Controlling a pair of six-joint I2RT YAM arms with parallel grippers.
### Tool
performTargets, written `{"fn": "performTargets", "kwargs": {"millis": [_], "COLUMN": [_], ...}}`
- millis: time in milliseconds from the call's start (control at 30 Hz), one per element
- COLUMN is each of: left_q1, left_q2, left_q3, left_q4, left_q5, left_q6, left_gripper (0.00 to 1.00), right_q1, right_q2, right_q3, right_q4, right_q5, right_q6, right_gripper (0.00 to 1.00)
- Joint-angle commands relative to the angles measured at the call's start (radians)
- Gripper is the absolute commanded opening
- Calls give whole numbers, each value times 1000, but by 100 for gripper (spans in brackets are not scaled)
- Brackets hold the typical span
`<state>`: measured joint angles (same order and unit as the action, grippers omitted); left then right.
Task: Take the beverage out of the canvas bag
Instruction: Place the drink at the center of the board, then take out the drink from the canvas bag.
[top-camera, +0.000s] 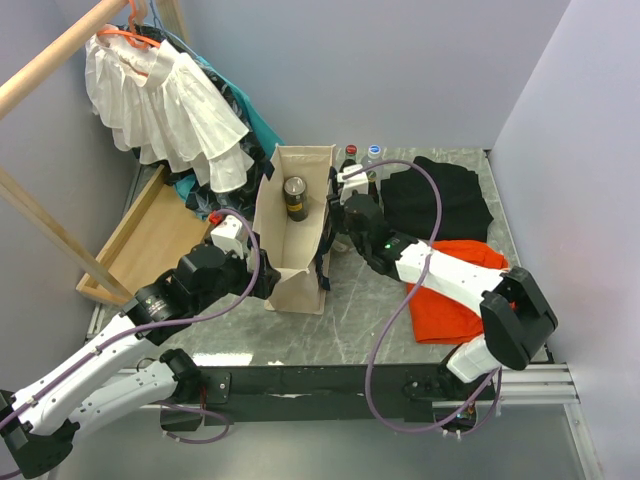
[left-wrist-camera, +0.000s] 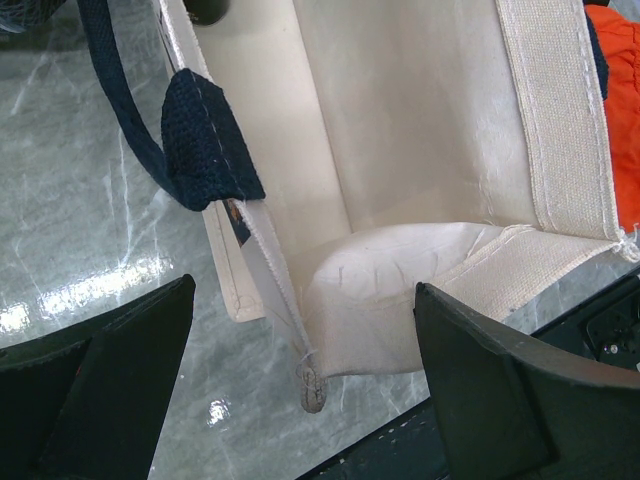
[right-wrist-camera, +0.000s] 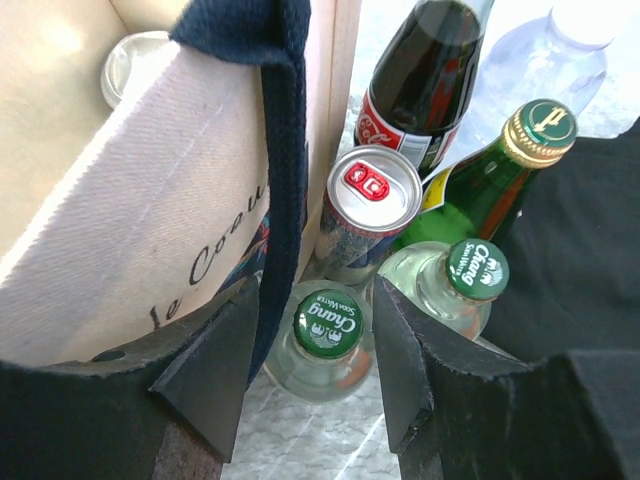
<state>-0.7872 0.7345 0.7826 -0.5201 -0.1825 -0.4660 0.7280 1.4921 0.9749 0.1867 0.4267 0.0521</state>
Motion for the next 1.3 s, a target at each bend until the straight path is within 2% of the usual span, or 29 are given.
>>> {"fn": "performTargets", "kwargs": {"millis": [0,300,467,600,833,1133,1267], "left_q1": [-7,-9,-10,-12,-14,-17,-17], "left_q2": [-4,-4,-7,-17,-20,-41,-30], "left_q3": [12,12,12,10,14,9,12], "left_q4": [-18,-15,-14,-14,-17,-21,-21], "left_q5": [-5,-2,2,-3,-9,-23,-22], "left_q6": [0,3,4,3,0,-5,-5], "left_gripper": [96,96,96,96,96,96,96], "right_q1": [14,37,48,68,99,102,100], "right_q2": [-84,-216,-219,-136,64,235,289], "right_q3": [38,93,221,401,660,820,829], "right_q4": [22,-67,-167,-356,-510,-616,-599], "right_q5": [37,17,-71,-147,-181,-249,-244], "right_q6": [-9,-43,-70,-87,-106,-90,-95], "right_gripper": [56,58,61,60,59,58,58]}}
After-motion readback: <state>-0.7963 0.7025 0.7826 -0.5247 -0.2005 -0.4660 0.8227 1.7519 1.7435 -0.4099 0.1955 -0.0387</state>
